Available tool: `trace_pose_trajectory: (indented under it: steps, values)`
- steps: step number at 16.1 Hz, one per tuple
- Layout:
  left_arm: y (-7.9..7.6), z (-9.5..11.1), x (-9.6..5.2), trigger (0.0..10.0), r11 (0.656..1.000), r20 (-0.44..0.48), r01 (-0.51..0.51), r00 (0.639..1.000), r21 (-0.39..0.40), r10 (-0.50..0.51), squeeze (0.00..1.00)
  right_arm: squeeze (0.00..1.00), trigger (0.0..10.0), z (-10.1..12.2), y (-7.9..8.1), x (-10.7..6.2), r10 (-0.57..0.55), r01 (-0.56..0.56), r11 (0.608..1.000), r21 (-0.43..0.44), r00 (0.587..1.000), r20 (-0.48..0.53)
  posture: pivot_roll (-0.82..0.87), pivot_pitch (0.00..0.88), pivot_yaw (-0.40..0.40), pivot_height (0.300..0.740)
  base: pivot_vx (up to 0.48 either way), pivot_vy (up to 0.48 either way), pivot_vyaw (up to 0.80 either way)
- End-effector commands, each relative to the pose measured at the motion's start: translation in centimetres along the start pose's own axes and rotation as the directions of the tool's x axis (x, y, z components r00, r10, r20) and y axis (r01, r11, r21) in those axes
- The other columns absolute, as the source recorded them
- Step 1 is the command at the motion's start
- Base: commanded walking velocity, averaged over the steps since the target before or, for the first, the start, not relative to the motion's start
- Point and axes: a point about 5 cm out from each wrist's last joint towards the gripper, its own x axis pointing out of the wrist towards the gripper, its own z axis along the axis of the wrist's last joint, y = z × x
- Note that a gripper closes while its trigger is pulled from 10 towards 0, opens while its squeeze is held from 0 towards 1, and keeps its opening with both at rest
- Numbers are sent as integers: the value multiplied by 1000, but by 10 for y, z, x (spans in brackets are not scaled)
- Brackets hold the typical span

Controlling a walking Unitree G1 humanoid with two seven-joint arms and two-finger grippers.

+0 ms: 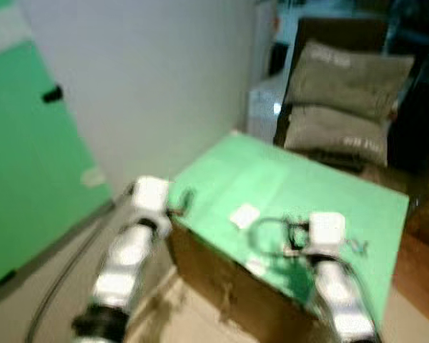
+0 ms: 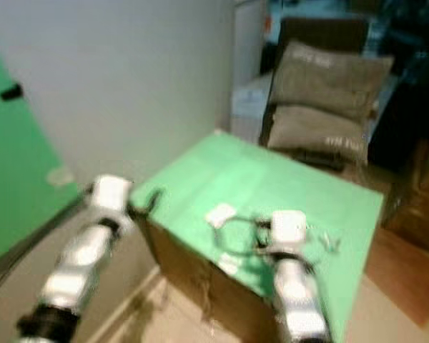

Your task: Hang keys on a hook

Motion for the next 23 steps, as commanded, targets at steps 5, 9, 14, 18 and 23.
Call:
trace_pose_trajectory:
  steps: [5,9,14,18,23]
  values:
    - [-7,4,2,10000,999,15,42,999,4,-42,0,0,10000,3,-10,0,-25,25,1000,-10,1000,8,-59,0,64,740,88,0,0]
    - [-13,6,1,10000,994,32,92,995,62,-94,0,0,10000,2,-8,0,-10,10,1000,-7,1000,0,-60,0,65,740,357,260,-297]
    - [-10,6,6,10000,992,5,74,997,98,-75,0,0,10000,0,-11,-2,-24,24,1000,2,1000,5,-66,0,74,740,96,0,-346]
    - [-12,10,8,10000,993,32,91,995,79,-94,0,0,10000,0,-11,-2,-22,22,1000,-4,1000,7,-71,0,77,740,0,0,0]
    - [-19,12,7,10000,980,51,158,985,123,-165,0,0,10000,2,-10,-1,-11,11,1000,-15,1000,27,-72,0,79,740,245,257,0]
